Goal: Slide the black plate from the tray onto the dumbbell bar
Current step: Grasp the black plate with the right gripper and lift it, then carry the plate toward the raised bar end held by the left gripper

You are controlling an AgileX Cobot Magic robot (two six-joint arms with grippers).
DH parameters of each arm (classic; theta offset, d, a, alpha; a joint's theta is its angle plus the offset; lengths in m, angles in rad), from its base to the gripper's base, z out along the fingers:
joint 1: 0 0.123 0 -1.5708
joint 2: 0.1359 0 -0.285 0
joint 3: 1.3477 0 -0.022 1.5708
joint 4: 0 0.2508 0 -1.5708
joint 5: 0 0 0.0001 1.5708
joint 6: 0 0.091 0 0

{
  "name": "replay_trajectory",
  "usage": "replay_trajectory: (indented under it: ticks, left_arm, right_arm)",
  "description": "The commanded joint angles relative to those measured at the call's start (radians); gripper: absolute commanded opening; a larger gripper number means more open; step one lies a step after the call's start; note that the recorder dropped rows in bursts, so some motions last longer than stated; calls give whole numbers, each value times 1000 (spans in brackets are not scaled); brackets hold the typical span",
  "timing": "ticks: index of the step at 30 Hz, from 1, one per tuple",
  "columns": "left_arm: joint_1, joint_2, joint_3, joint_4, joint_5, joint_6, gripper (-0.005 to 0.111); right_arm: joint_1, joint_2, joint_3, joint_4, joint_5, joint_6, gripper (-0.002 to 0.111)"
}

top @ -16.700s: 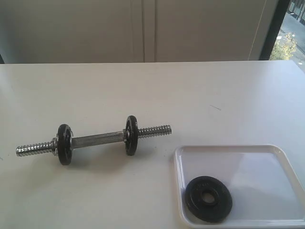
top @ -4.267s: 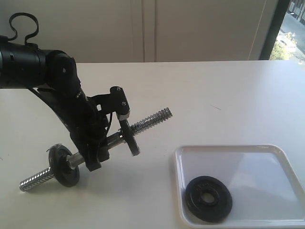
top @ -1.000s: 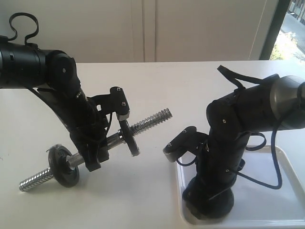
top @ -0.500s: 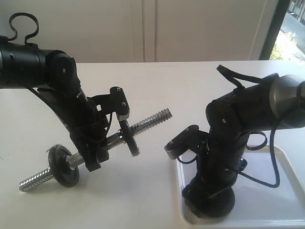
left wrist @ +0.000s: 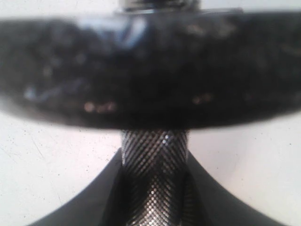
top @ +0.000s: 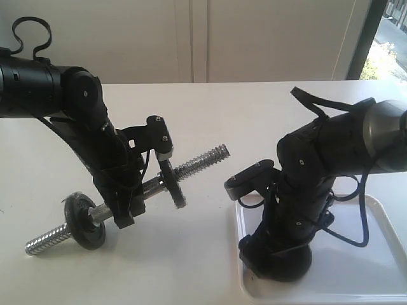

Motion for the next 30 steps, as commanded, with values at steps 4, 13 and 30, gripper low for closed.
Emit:
replay_trajectory:
  ticks: [4,13,30]
  left_arm:
    - [1,-65,-23,-44,0,-8,0]
    - [1,-65,-23,-44,2,-8,0]
    - [1,-65,-23,-44,4,-8,0]
  right_arm:
    - [-4,-153,-8,-158,-69,76,0]
    - [-131,-285,-86,-218,-55,106,0]
    - [-439,-175,-181,899,130,-873,0]
